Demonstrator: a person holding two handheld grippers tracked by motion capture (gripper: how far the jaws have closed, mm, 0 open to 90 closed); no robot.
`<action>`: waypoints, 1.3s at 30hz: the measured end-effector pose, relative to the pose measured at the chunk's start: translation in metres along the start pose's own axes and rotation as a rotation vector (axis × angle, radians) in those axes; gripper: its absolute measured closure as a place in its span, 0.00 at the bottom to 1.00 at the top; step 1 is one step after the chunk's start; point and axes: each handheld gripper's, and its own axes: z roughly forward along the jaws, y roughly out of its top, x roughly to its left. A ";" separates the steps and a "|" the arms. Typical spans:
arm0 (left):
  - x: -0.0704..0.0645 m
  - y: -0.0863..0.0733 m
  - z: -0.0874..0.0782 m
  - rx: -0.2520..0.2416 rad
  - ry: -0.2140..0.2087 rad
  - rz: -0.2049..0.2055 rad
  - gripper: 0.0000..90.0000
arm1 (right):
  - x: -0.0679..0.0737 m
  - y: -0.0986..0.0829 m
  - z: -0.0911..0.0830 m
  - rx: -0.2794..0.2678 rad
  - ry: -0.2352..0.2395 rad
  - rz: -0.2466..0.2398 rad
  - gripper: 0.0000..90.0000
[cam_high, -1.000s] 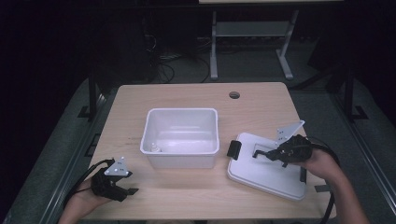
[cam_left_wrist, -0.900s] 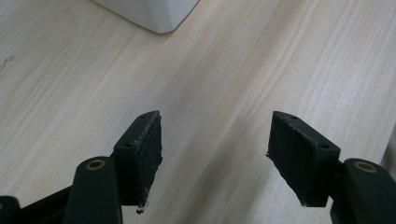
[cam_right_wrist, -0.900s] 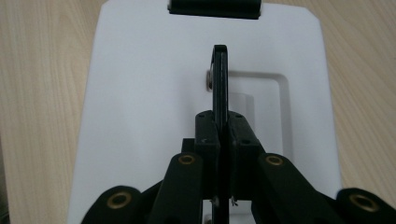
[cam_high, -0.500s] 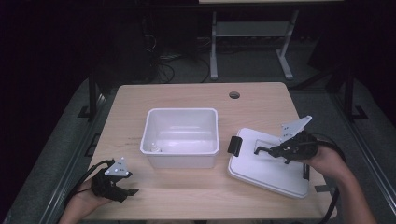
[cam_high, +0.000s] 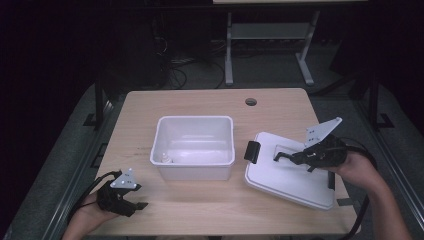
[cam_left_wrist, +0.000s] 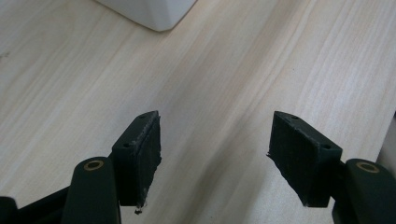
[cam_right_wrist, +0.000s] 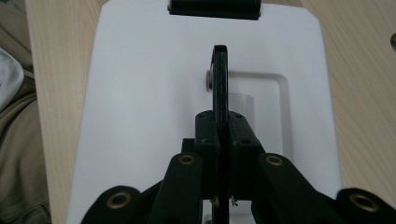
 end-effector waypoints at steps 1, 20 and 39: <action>0.000 0.000 -0.001 -0.002 0.003 0.004 0.38 | 0.001 0.002 -0.003 -0.003 0.002 -0.007 0.93; 0.002 -0.001 0.000 0.001 0.000 -0.006 0.37 | 0.004 0.029 -0.035 -0.026 -0.025 -0.044 0.93; 0.005 -0.005 -0.003 -0.003 0.008 -0.016 0.37 | 0.005 0.083 -0.032 -0.037 -0.001 -0.107 0.93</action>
